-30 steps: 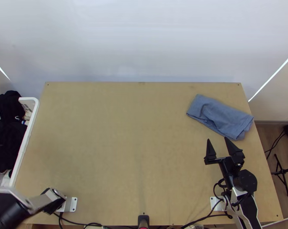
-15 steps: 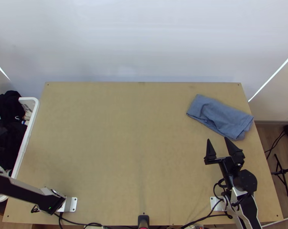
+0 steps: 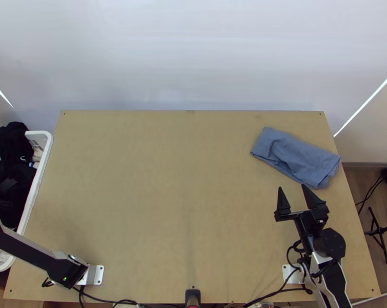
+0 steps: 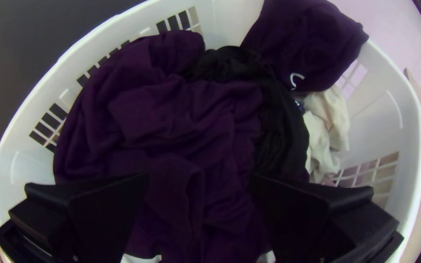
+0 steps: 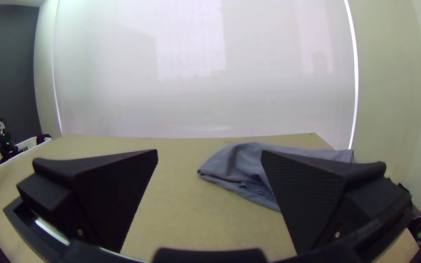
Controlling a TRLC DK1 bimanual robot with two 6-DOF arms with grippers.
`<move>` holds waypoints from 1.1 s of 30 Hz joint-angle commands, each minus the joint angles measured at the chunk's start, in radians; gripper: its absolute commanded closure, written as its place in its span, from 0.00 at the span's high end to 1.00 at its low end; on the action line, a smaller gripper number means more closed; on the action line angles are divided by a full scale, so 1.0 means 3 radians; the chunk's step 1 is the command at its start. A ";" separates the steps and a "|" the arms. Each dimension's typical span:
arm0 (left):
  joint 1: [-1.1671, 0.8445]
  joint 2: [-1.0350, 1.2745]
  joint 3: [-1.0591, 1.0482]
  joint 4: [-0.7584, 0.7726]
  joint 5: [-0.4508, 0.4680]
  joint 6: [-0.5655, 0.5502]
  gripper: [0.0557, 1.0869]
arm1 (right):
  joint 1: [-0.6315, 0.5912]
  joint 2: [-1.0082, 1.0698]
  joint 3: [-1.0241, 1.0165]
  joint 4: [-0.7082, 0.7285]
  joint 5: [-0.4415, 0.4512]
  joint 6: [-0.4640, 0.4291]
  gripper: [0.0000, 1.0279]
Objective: Fold the t-shirt
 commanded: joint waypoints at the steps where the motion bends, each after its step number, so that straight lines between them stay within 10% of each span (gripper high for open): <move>1: 0.0021 0.0370 0.0179 0.0138 -0.0111 0.0070 0.95 | 0.0000 0.0001 0.0005 -0.0001 0.0000 0.0001 0.96; 6: 0.0057 0.0569 0.0287 0.0245 -0.0152 0.0096 0.91 | 0.0000 0.0001 -0.0001 -0.0001 0.0000 0.0001 0.96; 11: 0.0118 0.0758 0.0409 0.0291 -0.0167 0.0142 0.52 | 0.0000 0.0001 0.0005 -0.0001 0.0000 0.0001 0.96; 15: 0.0154 0.0866 0.0450 0.0444 -0.0254 0.0285 0.03 | 0.0000 0.0001 -0.0001 -0.0001 0.0000 0.0001 0.96; 33: 0.0221 -0.1052 0.0716 -0.0906 0.0666 -0.0431 0.04 | 0.0000 0.0001 0.0005 -0.0001 0.0000 0.0001 0.96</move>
